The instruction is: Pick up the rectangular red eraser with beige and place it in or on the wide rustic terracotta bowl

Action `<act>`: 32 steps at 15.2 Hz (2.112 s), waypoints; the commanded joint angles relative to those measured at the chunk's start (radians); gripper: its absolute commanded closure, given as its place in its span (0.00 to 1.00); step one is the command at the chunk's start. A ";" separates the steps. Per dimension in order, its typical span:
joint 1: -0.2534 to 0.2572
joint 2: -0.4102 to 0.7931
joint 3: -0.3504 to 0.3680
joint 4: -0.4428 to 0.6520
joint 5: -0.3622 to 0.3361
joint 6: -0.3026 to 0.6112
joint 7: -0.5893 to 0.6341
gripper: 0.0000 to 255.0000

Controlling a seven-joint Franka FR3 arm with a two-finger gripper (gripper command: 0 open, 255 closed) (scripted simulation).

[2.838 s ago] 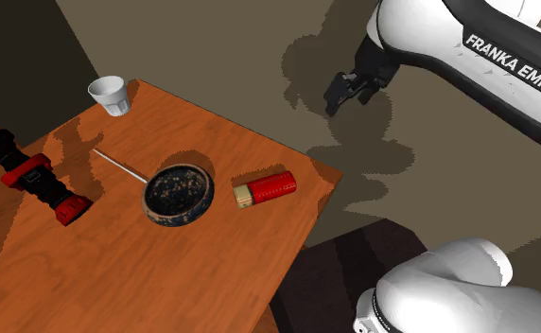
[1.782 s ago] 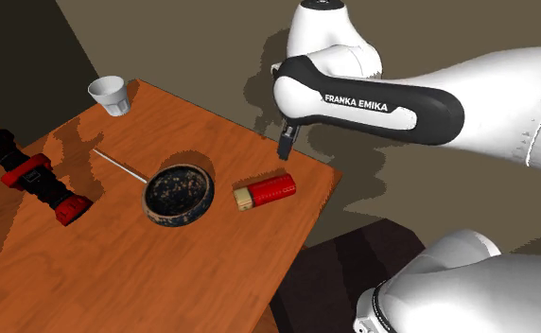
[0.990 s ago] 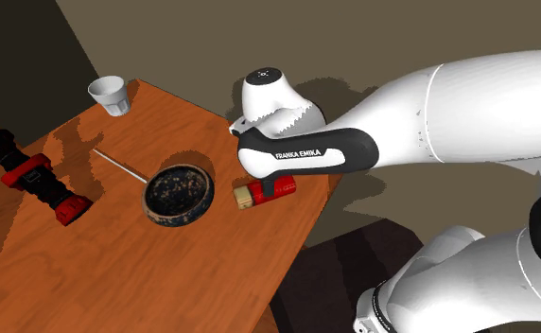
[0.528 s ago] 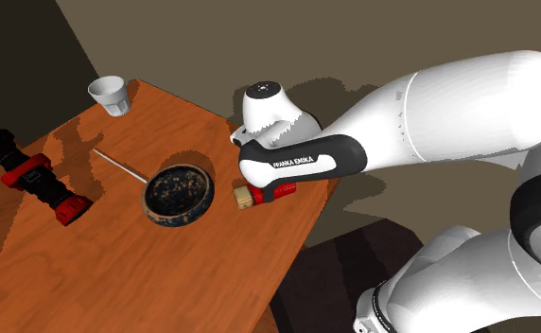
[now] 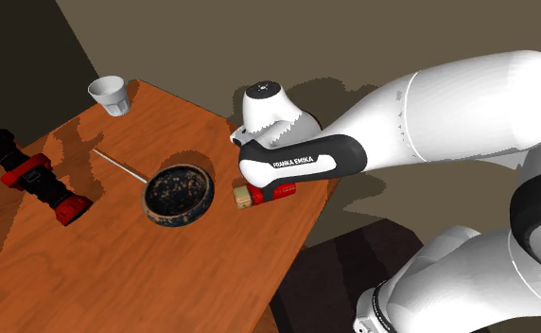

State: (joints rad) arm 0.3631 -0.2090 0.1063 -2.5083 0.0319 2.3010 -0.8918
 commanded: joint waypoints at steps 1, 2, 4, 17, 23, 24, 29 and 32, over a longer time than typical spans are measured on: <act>0.000 0.001 0.000 -0.001 0.000 0.000 0.000 1.00; 0.000 0.002 0.000 0.000 0.000 -0.001 0.000 1.00; 0.000 0.003 0.000 0.000 0.000 -0.001 0.000 1.00; 0.001 -0.076 -0.005 0.070 0.005 -0.149 -0.004 1.00; 0.001 -0.110 -0.007 0.123 0.006 -0.235 -0.005 1.00; 0.001 -0.115 -0.008 0.133 0.006 -0.250 -0.006 1.00; 0.001 -0.135 -0.010 0.183 0.006 -0.320 -0.006 1.00; 0.000 -0.144 -0.011 0.216 0.005 -0.362 -0.006 1.00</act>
State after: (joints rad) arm 0.3639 -0.3491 0.0960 -2.3036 0.0375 1.9538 -0.8976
